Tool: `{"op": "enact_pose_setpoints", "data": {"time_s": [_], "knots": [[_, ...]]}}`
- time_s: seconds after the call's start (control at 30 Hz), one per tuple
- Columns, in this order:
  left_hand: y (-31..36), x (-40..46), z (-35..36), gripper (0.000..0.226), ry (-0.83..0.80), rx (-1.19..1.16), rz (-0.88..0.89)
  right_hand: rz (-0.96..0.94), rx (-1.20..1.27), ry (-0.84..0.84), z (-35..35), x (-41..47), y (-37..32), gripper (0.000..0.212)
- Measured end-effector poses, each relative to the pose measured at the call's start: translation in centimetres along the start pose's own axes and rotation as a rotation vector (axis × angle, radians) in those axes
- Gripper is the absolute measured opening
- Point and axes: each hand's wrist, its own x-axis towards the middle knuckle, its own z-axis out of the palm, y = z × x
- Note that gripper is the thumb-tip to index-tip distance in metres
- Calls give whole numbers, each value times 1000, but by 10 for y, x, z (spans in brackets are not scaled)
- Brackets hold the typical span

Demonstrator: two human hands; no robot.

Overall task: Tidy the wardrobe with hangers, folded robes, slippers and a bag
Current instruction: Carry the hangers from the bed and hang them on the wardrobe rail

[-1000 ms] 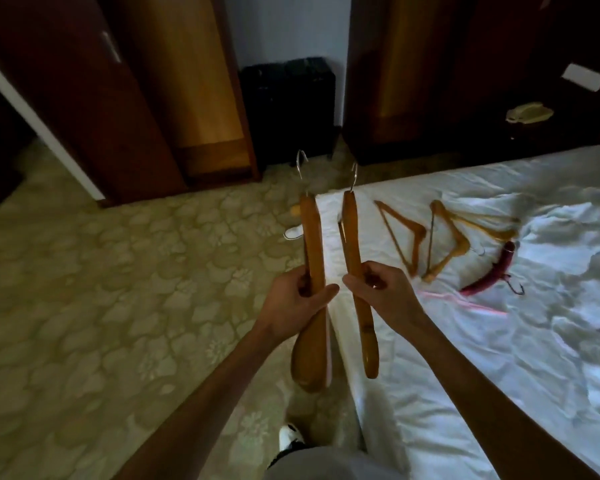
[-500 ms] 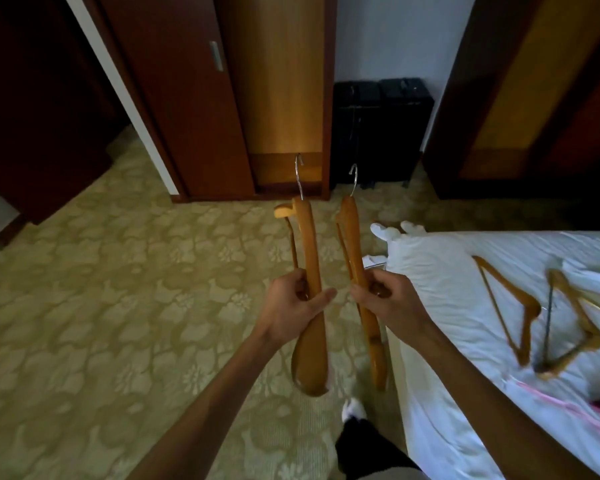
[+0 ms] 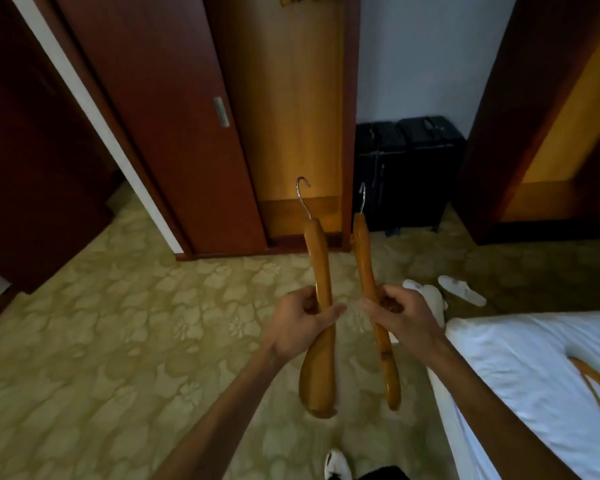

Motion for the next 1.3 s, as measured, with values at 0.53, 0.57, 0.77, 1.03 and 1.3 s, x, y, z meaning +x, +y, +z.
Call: {"op": "enact_pose_setpoints", "data": {"time_s": [0.53, 0.57, 0.77, 1.03, 1.3], "knots": [[-31, 351, -195, 15, 74, -142, -17, -53, -16, -66, 102, 412, -36, 16], [-32, 376, -211, 15, 76, -146, -11, -44, -13, -70, 111, 442, -39, 17], [-26, 531, -295, 25, 17, -151, 24, -14, -2, -116, 142, 593, -65, 42], [-9, 705, -335, 28, -46, -217, 84, 3, 33, -76, 134, 749, -92, 32], [34, 876, -365, 25, -14, -186, 179, -94, 13, -50, 116, 936, -124, 25]]}}
